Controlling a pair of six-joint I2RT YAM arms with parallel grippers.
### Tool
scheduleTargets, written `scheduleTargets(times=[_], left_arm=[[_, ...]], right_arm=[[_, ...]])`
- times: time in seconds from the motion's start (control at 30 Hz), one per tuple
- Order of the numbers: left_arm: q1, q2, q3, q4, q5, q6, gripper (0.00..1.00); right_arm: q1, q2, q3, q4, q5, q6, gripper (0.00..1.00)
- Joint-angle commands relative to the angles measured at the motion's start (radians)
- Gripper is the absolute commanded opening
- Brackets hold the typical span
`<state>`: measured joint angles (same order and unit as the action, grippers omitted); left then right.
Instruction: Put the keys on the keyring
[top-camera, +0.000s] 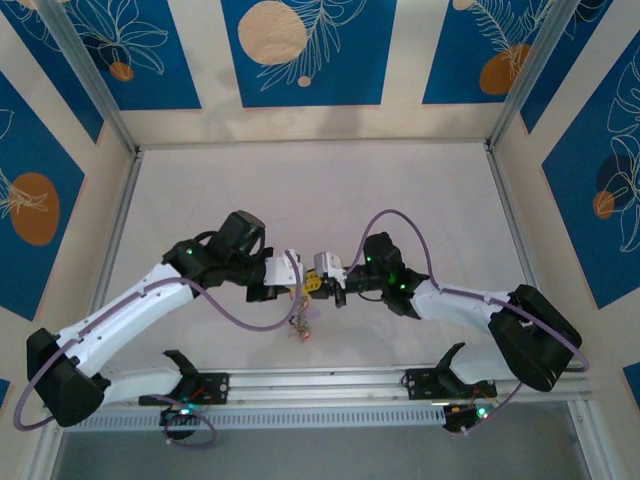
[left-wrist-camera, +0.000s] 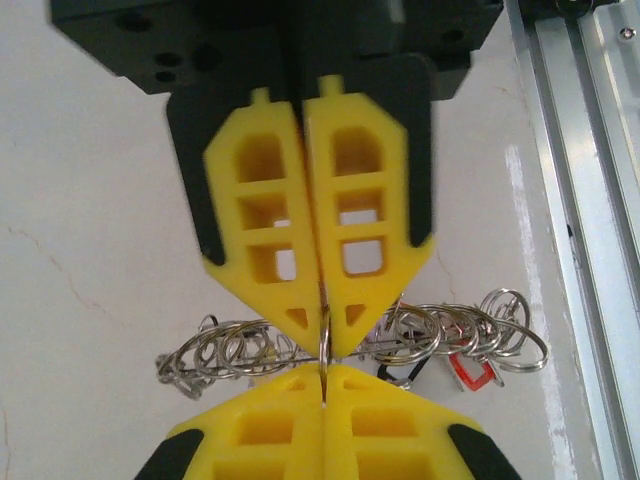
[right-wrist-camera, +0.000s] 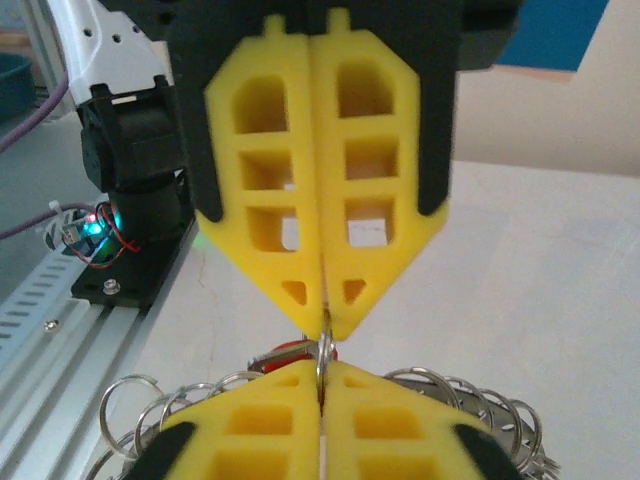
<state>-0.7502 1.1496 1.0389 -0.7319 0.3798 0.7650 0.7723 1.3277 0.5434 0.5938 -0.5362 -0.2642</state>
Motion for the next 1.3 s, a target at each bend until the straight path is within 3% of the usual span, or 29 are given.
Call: scheduleTargets(times=[0.0, 0.13, 0.3, 0.47, 0.73, 0.97, 1.1, 1.27], left_arm=[[-0.012, -0.003, 0.025, 0.033, 0.022, -0.012, 0.04], [-0.007, -0.052, -0.031, 0.081, 0.021, -0.023, 0.15], [0.009, -0.103, -0.102, 0.140, 0.039, -0.070, 0.17], [0.009, -0.115, -0.153, 0.217, 0.080, -0.119, 0.22], [0.017, -0.149, -0.223, 0.301, 0.093, -0.172, 0.22], [0.028, -0.171, -0.231, 0.326, 0.097, -0.174, 0.00], [0.028, -0.149, -0.168, 0.217, 0.047, -0.117, 0.00], [0.004, -0.079, -0.066, 0.040, -0.044, -0.026, 0.00]], right_arm=[[0.013, 0.009, 0.032, -0.003, -0.011, -0.014, 0.00], [0.005, 0.003, -0.006, 0.109, -0.013, 0.028, 0.00], [-0.011, 0.008, -0.055, 0.255, -0.042, 0.092, 0.00], [-0.012, 0.015, -0.070, 0.312, -0.043, 0.113, 0.00], [-0.013, 0.008, -0.086, 0.343, -0.049, 0.114, 0.00], [-0.006, 0.010, -0.079, 0.293, -0.045, 0.068, 0.00], [-0.006, -0.004, -0.071, 0.207, -0.019, 0.013, 0.22], [-0.008, 0.010, -0.050, 0.145, -0.010, -0.008, 0.23]])
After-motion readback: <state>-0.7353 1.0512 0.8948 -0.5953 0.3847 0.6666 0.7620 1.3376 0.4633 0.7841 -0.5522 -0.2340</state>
